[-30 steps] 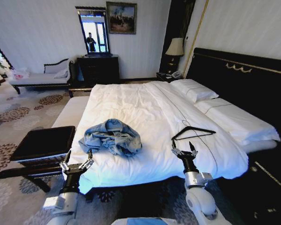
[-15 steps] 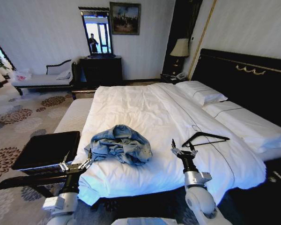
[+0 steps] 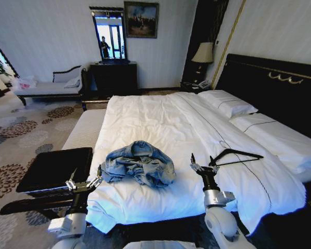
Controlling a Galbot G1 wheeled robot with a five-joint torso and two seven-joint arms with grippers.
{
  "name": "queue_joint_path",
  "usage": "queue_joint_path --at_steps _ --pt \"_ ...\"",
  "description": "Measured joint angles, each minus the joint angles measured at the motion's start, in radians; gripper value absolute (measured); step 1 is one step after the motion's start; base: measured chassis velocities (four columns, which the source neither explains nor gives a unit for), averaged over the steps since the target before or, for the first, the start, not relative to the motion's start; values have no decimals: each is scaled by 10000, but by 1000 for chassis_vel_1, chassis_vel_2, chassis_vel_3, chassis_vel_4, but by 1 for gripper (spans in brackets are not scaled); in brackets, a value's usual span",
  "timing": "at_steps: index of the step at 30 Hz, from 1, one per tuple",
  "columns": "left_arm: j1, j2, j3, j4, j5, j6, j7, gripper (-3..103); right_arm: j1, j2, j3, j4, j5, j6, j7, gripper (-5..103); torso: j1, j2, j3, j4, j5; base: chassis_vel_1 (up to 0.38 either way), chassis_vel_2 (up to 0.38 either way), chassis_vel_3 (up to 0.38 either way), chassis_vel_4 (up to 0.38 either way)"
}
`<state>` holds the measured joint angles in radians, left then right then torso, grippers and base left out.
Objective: Pick up the clothes from the bed and hang them on the clothes hanger.
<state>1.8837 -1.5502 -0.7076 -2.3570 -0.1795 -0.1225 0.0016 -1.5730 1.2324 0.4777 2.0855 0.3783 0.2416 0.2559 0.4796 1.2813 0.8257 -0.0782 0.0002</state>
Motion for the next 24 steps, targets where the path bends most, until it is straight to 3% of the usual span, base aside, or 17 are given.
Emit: queue_joint_path --at_steps 24 --pt "-47 90 -25 -9 106 -71 -2 100 60 66 -37 -227 -63 -147 134 100 1 0 0 1 -2 -7 3 6 -2"
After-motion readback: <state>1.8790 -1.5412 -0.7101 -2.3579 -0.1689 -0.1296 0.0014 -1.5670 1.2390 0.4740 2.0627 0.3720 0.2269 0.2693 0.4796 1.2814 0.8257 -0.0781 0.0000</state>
